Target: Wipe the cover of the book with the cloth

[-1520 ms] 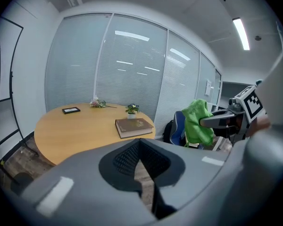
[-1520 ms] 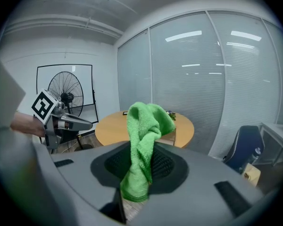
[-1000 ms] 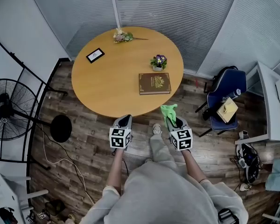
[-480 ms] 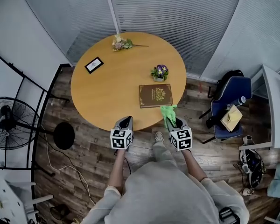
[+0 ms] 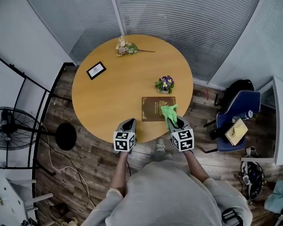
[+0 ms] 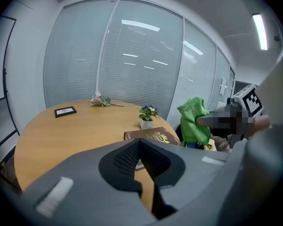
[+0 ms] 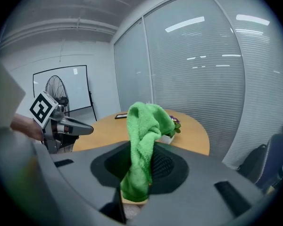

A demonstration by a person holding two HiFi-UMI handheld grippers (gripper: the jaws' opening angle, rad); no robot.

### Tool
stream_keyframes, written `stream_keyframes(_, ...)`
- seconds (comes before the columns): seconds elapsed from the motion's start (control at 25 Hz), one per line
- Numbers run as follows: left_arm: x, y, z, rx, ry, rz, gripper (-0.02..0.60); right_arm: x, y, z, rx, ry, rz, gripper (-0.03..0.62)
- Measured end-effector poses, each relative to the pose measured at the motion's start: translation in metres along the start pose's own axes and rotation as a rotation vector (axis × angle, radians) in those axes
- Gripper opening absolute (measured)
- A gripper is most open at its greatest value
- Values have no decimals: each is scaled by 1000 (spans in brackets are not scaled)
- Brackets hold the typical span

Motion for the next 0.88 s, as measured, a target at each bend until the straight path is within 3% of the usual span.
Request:
stream_keyframes(0.52, 47, 22, 37, -58, 43, 65, 9, 64, -32, 38, -36, 33, 102, 98)
stream_keyframes(0.88, 60, 32, 40, -91, 76, 104, 9, 86, -44, 45, -48, 55, 153, 98)
Point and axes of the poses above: the fingertips, and each gripper's own axes: x forward along the fingers, y to its left, z out of its top, the point moved 6 cm from there along -x, backward along the fingers, and after that the axes turned 12 degrees about y, right-handed, at the moved point
